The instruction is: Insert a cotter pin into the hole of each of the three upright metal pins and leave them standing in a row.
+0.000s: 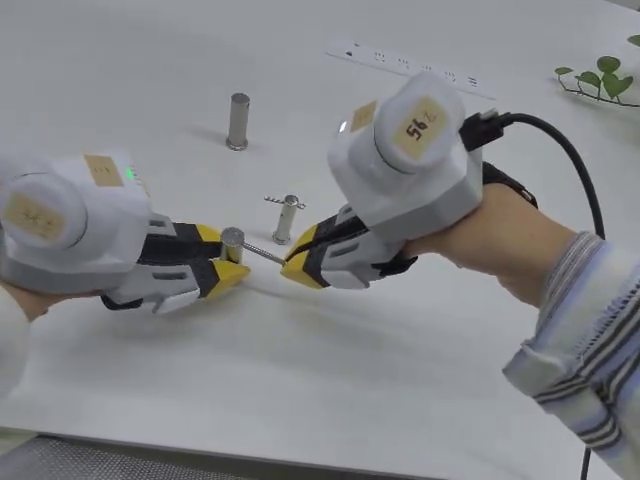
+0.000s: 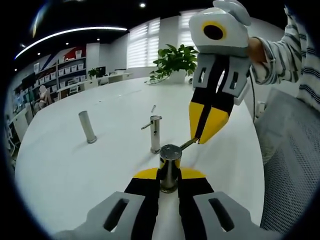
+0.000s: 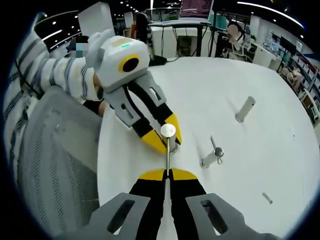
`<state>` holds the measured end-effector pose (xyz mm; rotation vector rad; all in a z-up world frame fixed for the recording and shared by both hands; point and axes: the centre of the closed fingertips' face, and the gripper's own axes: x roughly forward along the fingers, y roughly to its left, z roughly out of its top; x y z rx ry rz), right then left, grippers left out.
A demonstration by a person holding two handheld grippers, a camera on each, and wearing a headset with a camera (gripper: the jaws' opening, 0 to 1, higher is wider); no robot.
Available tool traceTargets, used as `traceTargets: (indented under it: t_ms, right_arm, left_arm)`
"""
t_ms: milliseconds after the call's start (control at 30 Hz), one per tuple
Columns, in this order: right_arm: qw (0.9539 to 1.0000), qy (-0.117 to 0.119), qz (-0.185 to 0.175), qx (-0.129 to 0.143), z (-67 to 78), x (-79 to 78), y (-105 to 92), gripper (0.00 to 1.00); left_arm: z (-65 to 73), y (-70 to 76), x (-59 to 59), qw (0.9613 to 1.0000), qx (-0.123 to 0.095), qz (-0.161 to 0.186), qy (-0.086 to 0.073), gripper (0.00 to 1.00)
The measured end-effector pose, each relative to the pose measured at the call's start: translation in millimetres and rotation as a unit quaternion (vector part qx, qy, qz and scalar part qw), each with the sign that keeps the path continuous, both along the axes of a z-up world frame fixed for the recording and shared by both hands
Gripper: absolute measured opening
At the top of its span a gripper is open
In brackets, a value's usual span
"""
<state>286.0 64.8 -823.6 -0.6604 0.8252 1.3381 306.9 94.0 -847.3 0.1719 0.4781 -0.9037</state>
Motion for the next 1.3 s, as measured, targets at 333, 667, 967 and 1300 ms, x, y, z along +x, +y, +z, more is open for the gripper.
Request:
traceTargets:
  t_ms: [333,667,967,1300]
  right_arm:
    - [0.9999,-0.005,-0.013,0.010,1.1,1.4,4.2,0.04]
    - [0.9992,-0.008,-0.025,0.031,3.6,7.6,26.9,0.04]
    - [0.9983,-0.003,-0.031,0.049,2.4,11.5,33.7,0.06]
    - [0.9970,-0.004,-0.042,0.065,5.5,10.6,21.1,0.09]
  left_arm:
    - [0.0,1.3,0.6,0.9998,-0.011,0.019,0.004,0.12]
    - [-0.2,-1.0,0.5,0.9995,-0.018,0.023,0.007,0.12]
    - [-0.3,-2.0,0.6,0.9989,-0.033,0.032,0.014,0.12]
    - [-0.4,-2.8,1.0,0.9988,-0.035,0.032,0.015,0.12]
